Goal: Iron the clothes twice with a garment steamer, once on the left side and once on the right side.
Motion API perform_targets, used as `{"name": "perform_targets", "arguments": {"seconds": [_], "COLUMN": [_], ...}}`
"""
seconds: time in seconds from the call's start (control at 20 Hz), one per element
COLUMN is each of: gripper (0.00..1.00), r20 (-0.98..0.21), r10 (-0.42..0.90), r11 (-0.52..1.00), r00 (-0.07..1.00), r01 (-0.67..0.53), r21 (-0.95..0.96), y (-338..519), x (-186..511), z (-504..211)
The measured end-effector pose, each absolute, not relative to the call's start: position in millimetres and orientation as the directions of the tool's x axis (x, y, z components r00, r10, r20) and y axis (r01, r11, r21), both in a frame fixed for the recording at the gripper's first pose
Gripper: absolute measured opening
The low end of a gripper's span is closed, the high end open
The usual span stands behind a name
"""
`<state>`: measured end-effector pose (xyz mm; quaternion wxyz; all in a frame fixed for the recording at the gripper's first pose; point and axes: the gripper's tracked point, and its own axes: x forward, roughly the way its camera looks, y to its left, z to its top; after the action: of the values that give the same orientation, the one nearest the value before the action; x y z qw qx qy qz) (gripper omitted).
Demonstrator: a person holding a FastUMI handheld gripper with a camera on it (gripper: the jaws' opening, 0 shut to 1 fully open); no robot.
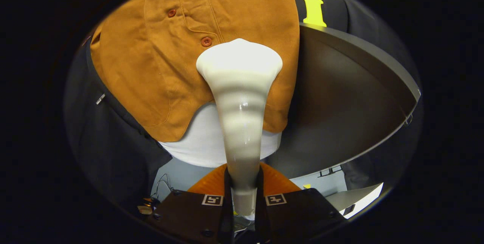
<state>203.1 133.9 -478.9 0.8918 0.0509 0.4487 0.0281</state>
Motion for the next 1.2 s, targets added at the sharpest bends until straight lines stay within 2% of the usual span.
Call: {"name": "perform_targets", "arguments": {"seconds": [0.35,0.7,1.2], "gripper": [0.25,0.25,0.25], "r20": [-0.732,-0.613,-0.441], "r10": [0.105,0.13,0.189], "r11": [0.993,0.991,0.982], "r00": [0.673,0.779,0.878], "r01": [-0.033,-0.087,-0.179], "r21": [0.112,0.1,0.063], "y": [122.6,124.5,175.9], "x": [186.1,184.7,199.5], "z": [-447.0,-367.8,-267.8]}}
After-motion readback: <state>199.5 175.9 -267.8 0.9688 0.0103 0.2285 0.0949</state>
